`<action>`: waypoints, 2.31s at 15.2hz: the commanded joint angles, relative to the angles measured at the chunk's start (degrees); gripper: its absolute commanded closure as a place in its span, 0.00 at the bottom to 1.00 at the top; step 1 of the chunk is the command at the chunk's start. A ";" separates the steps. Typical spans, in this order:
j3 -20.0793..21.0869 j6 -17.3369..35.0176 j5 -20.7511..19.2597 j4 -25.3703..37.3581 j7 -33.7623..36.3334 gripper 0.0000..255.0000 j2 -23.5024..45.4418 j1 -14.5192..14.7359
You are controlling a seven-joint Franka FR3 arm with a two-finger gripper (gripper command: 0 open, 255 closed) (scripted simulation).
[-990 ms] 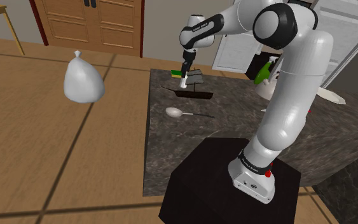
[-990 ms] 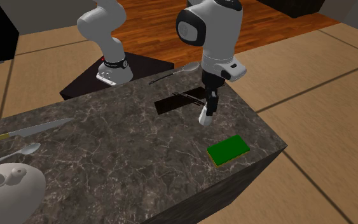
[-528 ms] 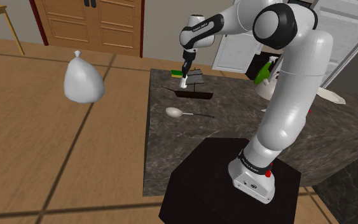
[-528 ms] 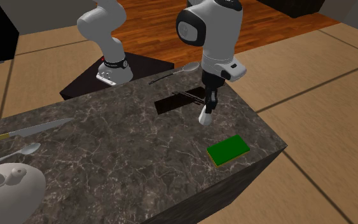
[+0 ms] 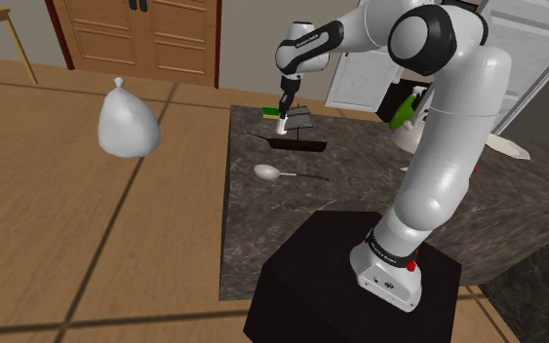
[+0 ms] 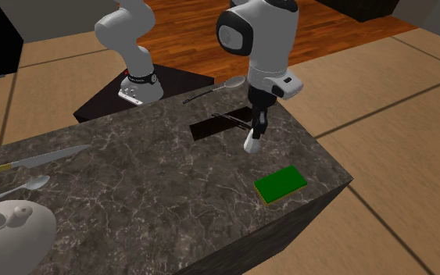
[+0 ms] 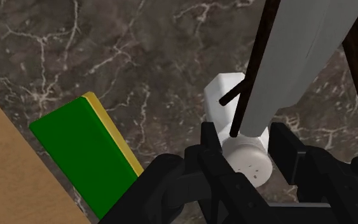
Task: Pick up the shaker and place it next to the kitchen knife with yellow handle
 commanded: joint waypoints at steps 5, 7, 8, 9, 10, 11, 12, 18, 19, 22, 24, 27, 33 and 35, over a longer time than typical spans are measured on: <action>-0.12 -3.73 -0.38 1.94 0.09 1.00 -1.79 0.14; -0.16 -5.10 -0.50 2.76 0.10 1.00 -2.36 0.18; -0.18 -5.80 -0.55 3.19 0.10 1.00 -2.63 0.20; -0.19 -6.49 -0.61 3.63 0.11 1.00 -2.89 0.22; -0.21 -7.19 -0.65 4.09 0.11 1.00 -3.14 0.23; -0.22 -7.90 -0.70 4.55 0.10 1.00 -3.38 0.25; -0.23 -8.60 -0.74 5.04 0.10 1.00 -3.61 0.26; -0.29 -12.89 -0.95 8.22 0.04 1.00 -4.73 0.32; -0.30 -13.62 -0.98 8.81 0.02 1.00 -4.88 0.32; -0.32 -15.81 -1.03 10.64 -0.04 1.00 -5.25 0.33; -0.33 -17.29 -1.06 11.95 -0.09 1.00 -5.43 0.33; -0.35 -19.54 -1.07 14.02 -0.18 1.00 -5.61 0.32; -0.40 -24.16 -1.03 18.65 -0.42 1.00 -5.61 0.26; -0.75 -23.63 -1.35 16.42 -1.11 1.00 -7.38 -0.09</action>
